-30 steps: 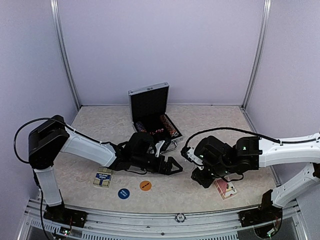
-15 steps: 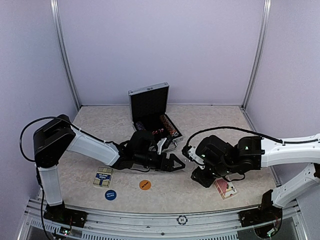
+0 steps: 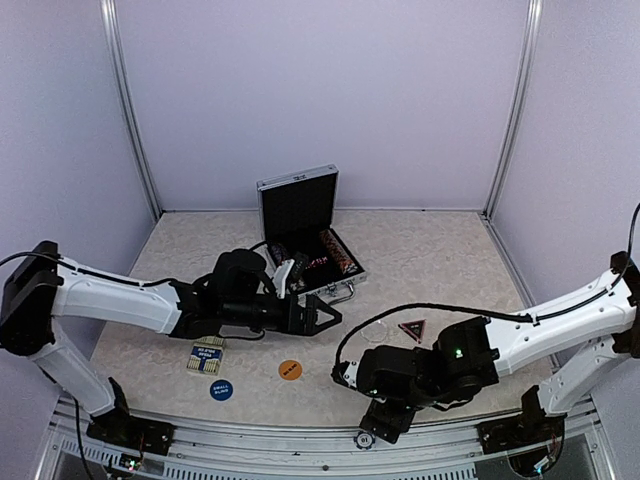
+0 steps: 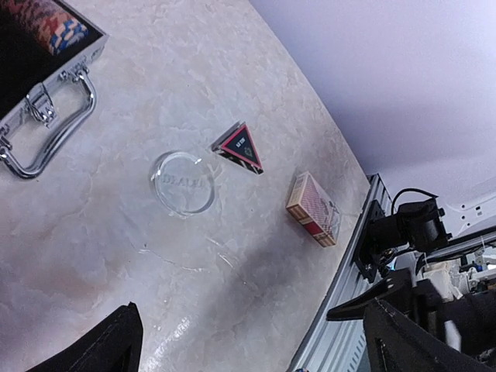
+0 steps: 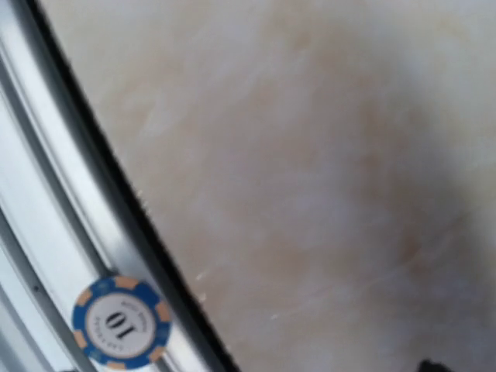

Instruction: Pack up texas hold em set

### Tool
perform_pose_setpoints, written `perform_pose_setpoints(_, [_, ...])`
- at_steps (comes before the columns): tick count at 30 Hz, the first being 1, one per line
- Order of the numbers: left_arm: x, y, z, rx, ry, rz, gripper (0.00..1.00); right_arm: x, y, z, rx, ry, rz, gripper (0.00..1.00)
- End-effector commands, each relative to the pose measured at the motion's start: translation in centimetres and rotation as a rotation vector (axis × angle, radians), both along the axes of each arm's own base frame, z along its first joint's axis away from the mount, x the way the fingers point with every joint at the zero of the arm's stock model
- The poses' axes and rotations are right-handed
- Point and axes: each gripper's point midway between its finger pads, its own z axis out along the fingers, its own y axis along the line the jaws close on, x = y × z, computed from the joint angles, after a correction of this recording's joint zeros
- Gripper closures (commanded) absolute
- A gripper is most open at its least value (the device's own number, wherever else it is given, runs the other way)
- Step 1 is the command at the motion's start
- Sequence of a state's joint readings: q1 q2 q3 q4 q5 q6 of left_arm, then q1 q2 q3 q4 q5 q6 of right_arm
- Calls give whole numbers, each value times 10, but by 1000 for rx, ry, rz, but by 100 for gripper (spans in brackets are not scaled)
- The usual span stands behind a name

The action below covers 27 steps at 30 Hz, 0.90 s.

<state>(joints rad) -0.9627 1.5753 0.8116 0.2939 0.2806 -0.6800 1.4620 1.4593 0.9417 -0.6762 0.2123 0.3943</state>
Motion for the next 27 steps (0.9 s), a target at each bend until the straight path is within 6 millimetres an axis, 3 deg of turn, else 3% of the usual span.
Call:
perform_pose_setpoints(1, [2, 28, 14, 49, -50, 98, 1, -11, 4, -11, -71, -13, 19, 1])
perform_pose_setpoints(6, [-2, 53, 32, 46, -80, 161, 1, -26, 11, -29, -117, 18, 61, 0])
perform_pose_setpoints(11, [-6, 65, 32, 49, -82, 186, 1, -40, 18, -37, -130, 94, 90, 1])
perform_pose_setpoints(19, [-8, 67, 24, 58, -75, 193, 1, -50, 17, -57, -208, 152, 104, 9])
perform_pose_setpoints(27, [-6, 66, 21, 66, -79, 196, 1, -47, 9, -68, -269, 146, 85, 20])
